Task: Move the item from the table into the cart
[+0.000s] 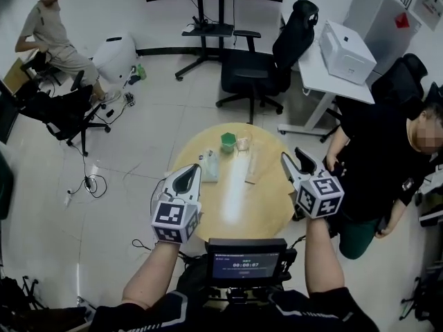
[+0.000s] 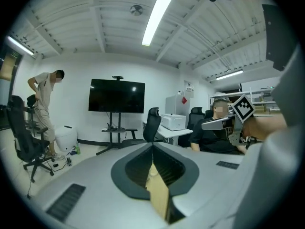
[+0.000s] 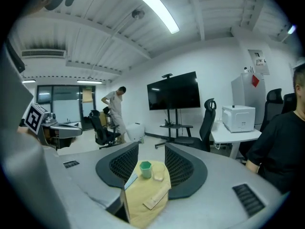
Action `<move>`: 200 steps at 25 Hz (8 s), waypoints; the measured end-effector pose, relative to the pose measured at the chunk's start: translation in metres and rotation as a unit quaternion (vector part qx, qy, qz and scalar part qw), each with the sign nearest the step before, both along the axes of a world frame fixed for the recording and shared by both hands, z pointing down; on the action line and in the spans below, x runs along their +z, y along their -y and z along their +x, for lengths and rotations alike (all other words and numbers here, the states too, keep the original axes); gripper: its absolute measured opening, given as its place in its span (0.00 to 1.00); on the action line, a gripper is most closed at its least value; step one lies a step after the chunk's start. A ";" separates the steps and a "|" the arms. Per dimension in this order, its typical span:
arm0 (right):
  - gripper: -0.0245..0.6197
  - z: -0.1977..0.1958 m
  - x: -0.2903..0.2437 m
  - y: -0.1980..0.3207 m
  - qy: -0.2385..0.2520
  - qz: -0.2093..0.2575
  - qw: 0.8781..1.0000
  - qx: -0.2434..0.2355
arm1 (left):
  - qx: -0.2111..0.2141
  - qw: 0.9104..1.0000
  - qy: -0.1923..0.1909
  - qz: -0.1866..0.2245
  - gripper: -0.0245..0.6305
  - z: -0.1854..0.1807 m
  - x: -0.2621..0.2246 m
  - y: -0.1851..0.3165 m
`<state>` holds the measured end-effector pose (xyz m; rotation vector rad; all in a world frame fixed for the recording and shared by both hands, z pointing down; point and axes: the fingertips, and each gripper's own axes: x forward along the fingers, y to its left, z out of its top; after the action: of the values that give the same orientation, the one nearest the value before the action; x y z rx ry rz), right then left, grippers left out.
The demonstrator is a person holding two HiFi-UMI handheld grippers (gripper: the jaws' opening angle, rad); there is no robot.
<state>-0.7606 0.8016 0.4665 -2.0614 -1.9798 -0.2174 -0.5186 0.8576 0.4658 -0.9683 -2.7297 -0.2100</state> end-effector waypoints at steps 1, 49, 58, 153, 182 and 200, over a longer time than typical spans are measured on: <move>0.31 0.004 0.011 -0.015 -0.002 0.012 1.000 0.007 | 0.002 1.000 -0.001 0.006 0.05 0.006 0.008 -0.014; 0.42 -0.034 0.433 -0.239 -0.065 0.399 0.913 0.057 | 0.044 0.974 -0.096 0.202 0.08 -0.125 0.286 -0.195; 0.17 -0.042 0.438 -0.225 -0.043 0.418 0.903 0.090 | 0.048 0.973 -0.098 0.202 0.08 -0.120 0.289 -0.186; 0.10 0.365 -0.122 1.099 0.140 -0.144 0.586 0.785 | 0.823 0.555 0.116 0.026 0.04 0.002 -0.082 1.016; 0.10 0.868 -0.128 1.338 0.204 -0.051 0.107 0.972 | 0.986 0.054 0.127 0.089 0.04 0.445 -0.100 1.442; 0.10 1.342 -0.127 1.134 0.224 0.001 -0.146 0.964 | 0.959 -0.231 0.099 0.133 0.04 0.973 -0.109 1.311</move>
<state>0.5816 -0.3319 0.3396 -2.3052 1.8245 0.0498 0.4546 -0.4530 0.3567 -3.1098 0.3255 0.0838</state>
